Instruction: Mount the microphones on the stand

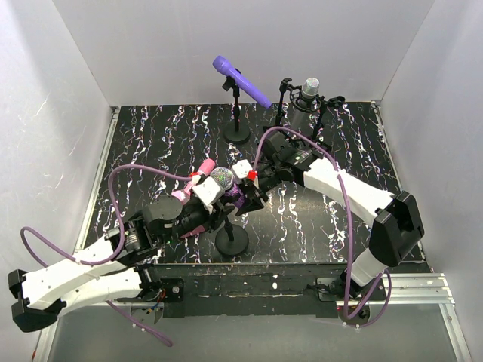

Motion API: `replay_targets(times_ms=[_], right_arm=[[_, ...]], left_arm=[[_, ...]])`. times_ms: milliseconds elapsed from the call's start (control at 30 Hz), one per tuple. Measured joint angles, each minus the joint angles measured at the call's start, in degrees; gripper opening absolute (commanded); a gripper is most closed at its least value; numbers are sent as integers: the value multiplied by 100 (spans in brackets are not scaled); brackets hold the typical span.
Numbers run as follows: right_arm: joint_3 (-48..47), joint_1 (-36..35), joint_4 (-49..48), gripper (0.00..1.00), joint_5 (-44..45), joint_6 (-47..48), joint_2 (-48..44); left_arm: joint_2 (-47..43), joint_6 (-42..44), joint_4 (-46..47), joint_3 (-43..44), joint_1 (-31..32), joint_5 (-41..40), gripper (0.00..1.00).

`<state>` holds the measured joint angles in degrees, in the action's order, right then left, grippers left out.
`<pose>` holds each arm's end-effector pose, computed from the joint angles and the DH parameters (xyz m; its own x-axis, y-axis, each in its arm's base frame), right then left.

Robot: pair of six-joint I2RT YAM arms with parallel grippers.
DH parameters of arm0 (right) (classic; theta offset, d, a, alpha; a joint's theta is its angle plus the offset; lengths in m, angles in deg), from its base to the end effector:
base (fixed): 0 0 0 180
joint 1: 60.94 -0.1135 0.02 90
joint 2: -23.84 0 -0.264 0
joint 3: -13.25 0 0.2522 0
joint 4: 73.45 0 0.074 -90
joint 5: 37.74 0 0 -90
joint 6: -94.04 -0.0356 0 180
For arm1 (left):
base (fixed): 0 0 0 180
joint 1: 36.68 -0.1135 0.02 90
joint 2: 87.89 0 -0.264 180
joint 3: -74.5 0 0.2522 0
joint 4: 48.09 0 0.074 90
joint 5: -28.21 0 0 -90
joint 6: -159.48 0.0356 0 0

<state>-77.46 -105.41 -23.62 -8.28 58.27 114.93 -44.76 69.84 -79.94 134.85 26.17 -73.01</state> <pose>0.2179 0.2573 0.3055 0.2817 -0.2827 -0.9169 -0.8787 -0.4598 -0.1282 0.0854 -0.1513 0.3411 -0.1103 0.2286 -0.9672 0.7876 0.6137 0.0552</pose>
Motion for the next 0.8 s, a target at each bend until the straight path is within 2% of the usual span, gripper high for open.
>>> replay_targets(times_ms=[67,200,300,400,433,533,633,700,800], right_arm=[[4,-28,-55,1,26,-98,-9],[127,-42,-363,2,-42,-402,-15],[264,-68,-667,25,-118,-708,-42],[385,-181,-955,40,-170,-1005,-98],[437,-177,-1012,42,-181,-1082,-133],[562,-122,-1145,51,-168,-1287,-240],[564,-20,-1150,68,-146,-1443,-267],[564,83,-1152,74,-225,-1541,-308],[575,256,-1150,77,-332,-1576,-463]], left_arm=[[-33,-35,4,-17,0,0,22],[-59,-138,33,-48,-11,-2,37],[-116,-203,164,-131,-15,-28,50],[-136,-275,306,-216,-26,-48,66],[-160,-299,337,-236,-26,-57,72],[-223,-374,396,-243,-26,-68,83],[-341,-413,398,-243,-26,-111,98],[-442,-431,393,-243,-26,-142,98],[-584,-444,380,-243,-28,-142,98]])
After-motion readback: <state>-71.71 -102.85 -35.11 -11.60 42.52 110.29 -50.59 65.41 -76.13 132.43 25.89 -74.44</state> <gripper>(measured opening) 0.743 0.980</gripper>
